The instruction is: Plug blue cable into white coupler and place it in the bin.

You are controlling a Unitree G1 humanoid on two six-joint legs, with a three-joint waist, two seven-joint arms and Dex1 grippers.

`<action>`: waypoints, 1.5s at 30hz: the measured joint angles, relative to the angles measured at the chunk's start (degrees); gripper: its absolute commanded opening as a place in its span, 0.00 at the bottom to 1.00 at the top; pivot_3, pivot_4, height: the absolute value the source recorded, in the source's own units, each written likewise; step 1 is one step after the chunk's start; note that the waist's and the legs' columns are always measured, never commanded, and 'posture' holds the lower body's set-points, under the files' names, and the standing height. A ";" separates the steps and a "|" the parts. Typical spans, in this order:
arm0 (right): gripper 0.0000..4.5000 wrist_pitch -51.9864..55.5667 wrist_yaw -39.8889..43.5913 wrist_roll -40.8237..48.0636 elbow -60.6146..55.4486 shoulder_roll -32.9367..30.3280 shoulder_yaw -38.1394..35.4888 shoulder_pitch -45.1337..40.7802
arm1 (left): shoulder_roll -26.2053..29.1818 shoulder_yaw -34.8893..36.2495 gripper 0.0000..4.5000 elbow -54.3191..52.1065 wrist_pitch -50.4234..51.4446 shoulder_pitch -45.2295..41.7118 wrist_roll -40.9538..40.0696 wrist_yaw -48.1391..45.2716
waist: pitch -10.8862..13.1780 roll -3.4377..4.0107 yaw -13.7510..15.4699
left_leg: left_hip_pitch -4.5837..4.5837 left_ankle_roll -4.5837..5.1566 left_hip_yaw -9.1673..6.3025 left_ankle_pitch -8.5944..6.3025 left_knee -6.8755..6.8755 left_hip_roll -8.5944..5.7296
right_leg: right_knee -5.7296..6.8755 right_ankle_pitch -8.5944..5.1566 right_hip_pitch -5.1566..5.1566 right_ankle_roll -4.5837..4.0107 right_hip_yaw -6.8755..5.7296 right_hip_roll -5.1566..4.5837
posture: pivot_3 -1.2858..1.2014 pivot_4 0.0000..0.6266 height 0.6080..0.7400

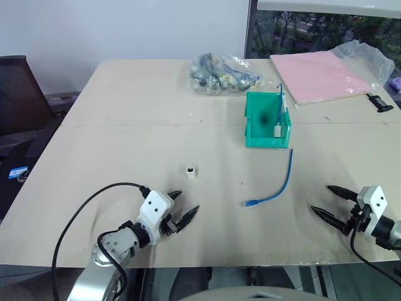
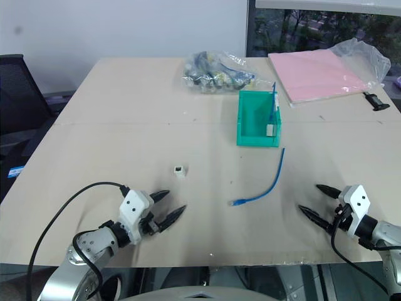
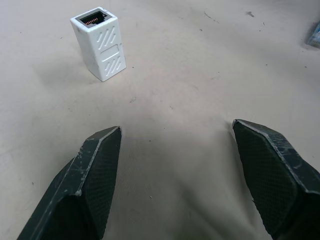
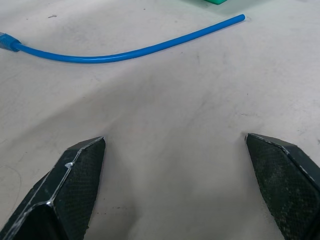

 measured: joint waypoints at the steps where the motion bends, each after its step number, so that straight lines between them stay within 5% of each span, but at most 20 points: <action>1: 0.98 0.00 0.00 0.00 0.00 0.00 0.00 0.00 | 0.00 0.00 0.80 0.00 0.00 0.00 0.00 0.00 | 0.00 0.00 0.00 | 0.00 0.00 0.00 0.00 0.00 0.00 | 0.00 0.00 0.00 0.00 0.00 0.00 | 0.52 0.24 1.00; 28: 0.98 -0.69 -0.05 0.80 -1.90 0.28 -0.04 2.35 | 4.19 -2.36 0.80 1.42 0.63 -5.38 -1.39 -8.24 | 0.02 0.00 0.21 | -0.02 0.00 -0.03 0.00 0.01 -0.05 | 0.02 0.00 0.00 0.00 -0.04 0.00 | 0.52 0.24 1.00; 35: 0.98 1.42 -0.70 1.56 -7.02 0.31 0.10 3.62 | 9.64 -9.40 0.80 1.87 1.79 -17.55 -1.96 -18.56 | 0.06 0.03 0.15 | -0.03 0.00 -0.04 0.00 0.02 -0.09 | 0.03 0.01 -0.01 0.01 -0.06 0.05 | 0.52 0.24 1.00; 45: 0.98 3.09 -2.74 3.35 -14.55 0.59 -1.33 10.04 | 1.05 -25.20 0.80 13.16 4.84 -38.65 5.43 -22.55 | 0.11 -0.02 0.41 | -0.10 0.00 -0.17 0.01 0.10 -0.41 | 0.03 0.02 -0.04 0.06 -0.12 0.13 | 0.52 0.24 1.00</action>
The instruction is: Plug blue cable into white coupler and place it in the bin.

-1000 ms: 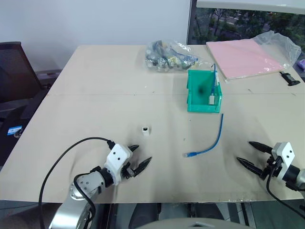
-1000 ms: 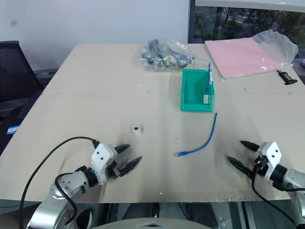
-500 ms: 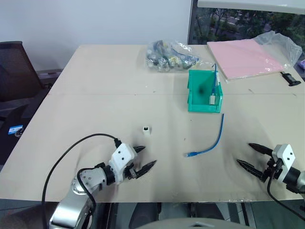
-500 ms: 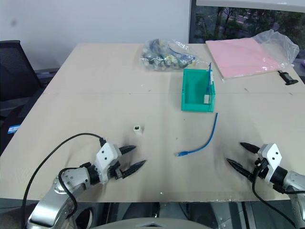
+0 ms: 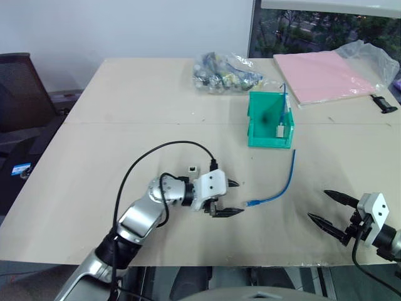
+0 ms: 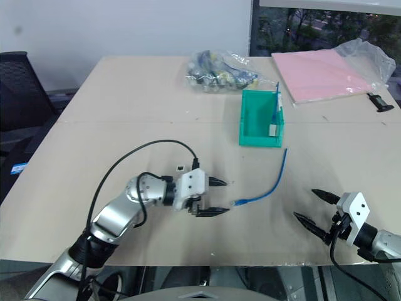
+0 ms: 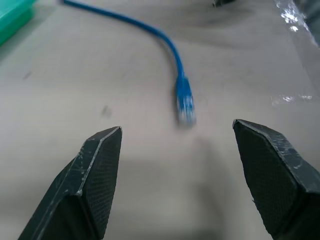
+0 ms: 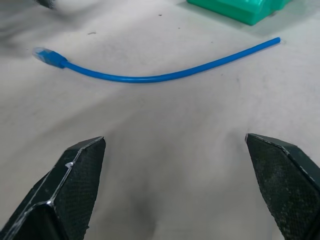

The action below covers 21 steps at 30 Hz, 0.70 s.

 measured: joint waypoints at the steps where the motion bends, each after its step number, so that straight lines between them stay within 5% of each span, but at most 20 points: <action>1: 0.98 0.44 -0.03 0.39 -1.31 -0.01 -0.77 1.52 | -0.81 -0.85 0.80 0.74 0.19 -0.21 0.63 0.07 | 0.00 0.00 -0.23 | -0.01 0.00 -0.10 0.00 0.00 -0.02 | -0.01 0.00 -0.01 0.00 0.04 0.01 | 0.52 0.24 1.00; 17: 0.98 1.19 9.22 10.00 -15.02 -2.56 -5.82 12.47 | -4.39 -4.54 0.80 2.28 1.28 -0.33 3.57 1.32 | 0.06 -0.04 -0.08 | 0.07 0.00 -0.36 0.00 0.02 -0.03 | 0.07 0.00 0.10 0.02 0.04 -0.05 | 0.52 0.24 1.00; 21: 1.00 1.03 9.25 9.51 -14.98 -2.53 -5.76 12.47 | -5.19 -4.53 0.51 3.35 1.56 -1.25 3.82 1.76 | 0.06 -0.04 0.27 | 0.08 0.00 -0.37 0.00 0.04 -0.09 | 0.07 0.01 0.11 0.03 0.04 -0.06 | 0.52 0.24 1.00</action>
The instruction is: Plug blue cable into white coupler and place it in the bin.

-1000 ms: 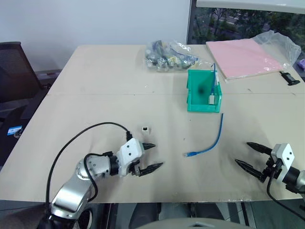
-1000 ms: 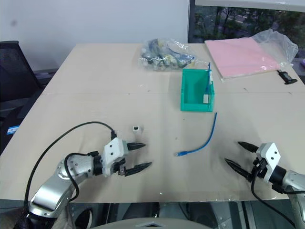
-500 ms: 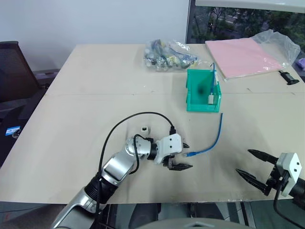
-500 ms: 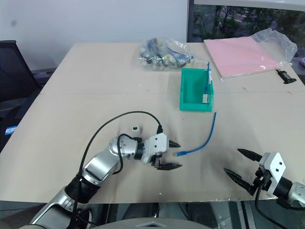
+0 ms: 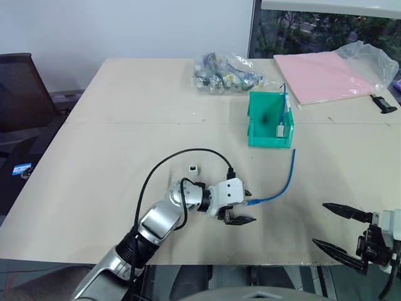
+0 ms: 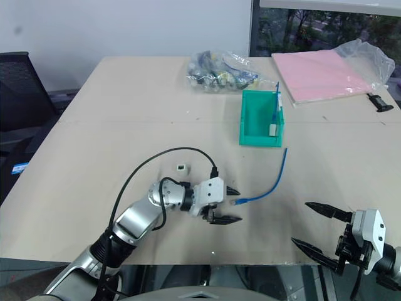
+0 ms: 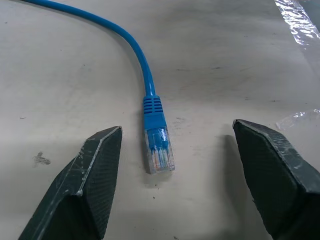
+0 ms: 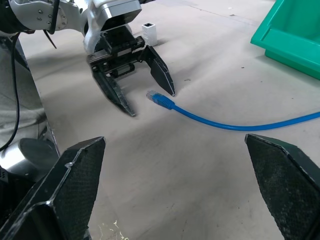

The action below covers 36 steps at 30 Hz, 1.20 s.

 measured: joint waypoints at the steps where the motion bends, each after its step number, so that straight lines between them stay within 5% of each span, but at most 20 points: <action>1: 1.00 -0.06 -0.02 -0.15 0.04 0.04 0.01 0.01 | -0.22 0.09 0.39 0.35 0.08 -0.41 0.33 0.31 | 0.00 0.00 0.00 | 0.00 0.00 0.00 0.00 0.00 0.00 | 0.00 0.00 0.00 0.00 0.00 0.00 | 0.52 0.24 1.00; 5: 1.00 -0.11 -0.20 -0.61 0.06 0.10 0.01 -0.01 | -0.53 0.48 0.01 1.10 0.20 -1.42 0.82 0.88 | 0.00 0.00 0.00 | -0.02 0.00 0.00 0.00 0.00 -0.01 | -0.02 0.00 -0.01 0.00 0.00 0.01 | 0.52 0.24 1.00; 12: 1.00 2.06 -3.50 -0.40 0.00 1.98 0.63 -2.09 | -2.21 0.92 0.00 1.88 1.15 -1.59 0.27 0.84 | 0.00 0.00 0.42 | -0.03 0.00 0.00 0.00 0.00 0.00 | -0.03 0.00 0.00 0.01 0.00 -0.02 | 0.52 0.24 1.00; 18: 1.00 20.01 -18.85 12.93 -7.20 4.76 4.90 -4.24 | -12.23 11.42 0.00 1.87 17.43 -3.25 -19.08 -0.51 | 0.01 0.00 0.83 | -0.25 0.00 -0.21 0.00 0.28 0.06 | 0.01 0.00 -0.05 0.00 -0.23 -0.04 | 0.52 0.24 1.00; 25: 1.00 28.11 -31.25 28.00 -10.43 10.52 7.77 -10.79 | -14.42 19.70 0.00 0.91 31.36 -4.98 -34.76 0.14 | 0.03 -0.03 -0.15 | -0.23 0.00 -0.19 0.00 0.41 0.04 | 0.08 0.01 -0.03 0.01 -0.29 -0.01 | 0.52 0.24 1.00; 34: 1.00 32.14 -37.32 35.29 -12.69 11.08 11.94 -17.18 | -17.36 20.60 0.00 0.87 34.85 -5.02 -39.42 2.86 | 0.06 -0.07 -0.47 | -0.34 0.00 -0.28 0.00 0.56 -0.02 | 0.11 0.00 -0.04 0.04 -0.46 -0.02 | 0.52 0.24 1.00; 36: 0.89 32.55 -37.81 35.84 -12.68 10.80 11.93 -17.89 | -17.48 20.14 0.00 0.87 34.86 -4.99 -39.59 3.20 | 0.06 -0.07 -0.52 | -0.34 0.00 -0.28 0.00 0.57 -0.03 | 0.11 0.00 -0.04 0.04 -0.47 -0.02 | 0.52 0.24 1.00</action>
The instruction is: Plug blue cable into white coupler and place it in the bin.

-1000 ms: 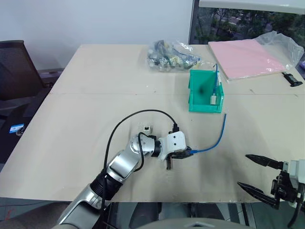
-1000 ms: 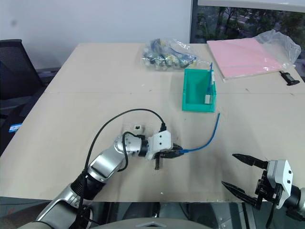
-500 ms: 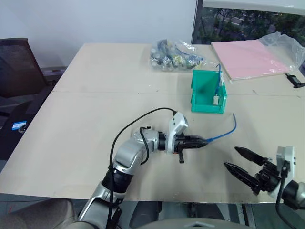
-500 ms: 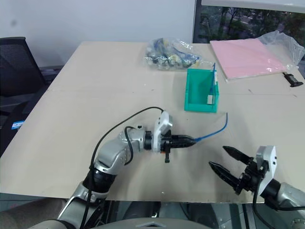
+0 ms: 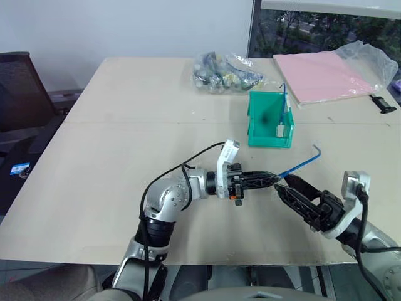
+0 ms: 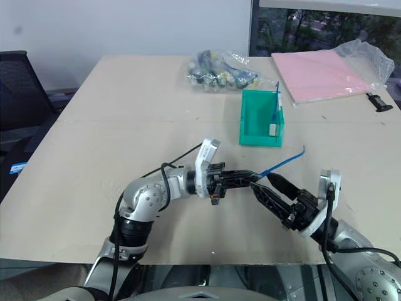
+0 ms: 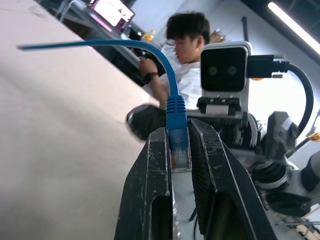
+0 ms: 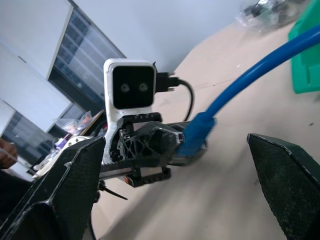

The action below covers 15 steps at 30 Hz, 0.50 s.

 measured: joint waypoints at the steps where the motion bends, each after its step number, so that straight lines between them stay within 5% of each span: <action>1: 0.83 0.13 -0.02 0.30 0.01 -0.27 -0.01 -0.21 | -0.01 -0.03 0.00 0.00 0.02 0.01 -0.02 0.10 | 0.00 0.00 -0.01 | 0.00 0.00 0.00 0.00 0.00 0.00 | 0.00 0.00 0.00 0.00 -0.01 0.01 | 0.52 0.24 1.00; 9: 0.04 0.63 -0.73 2.49 1.32 -0.77 -0.59 -1.10 | -0.03 -0.10 0.00 -0.11 -0.29 1.54 -1.25 -0.12 | 0.01 -0.01 -0.01 | -0.01 0.00 0.00 0.00 0.00 0.00 | 0.00 0.00 -0.01 0.00 0.00 0.00 | 0.52 0.24 1.00; 15: 0.01 0.63 -0.92 3.55 1.75 -0.86 -1.12 -1.27 | 0.14 -0.10 0.00 -0.18 -0.89 1.92 -1.75 -0.24 | 0.01 -0.02 -0.01 | -0.01 0.00 0.00 0.00 0.00 0.00 | 0.00 0.00 0.00 0.00 0.01 0.00 | 0.52 0.24 1.00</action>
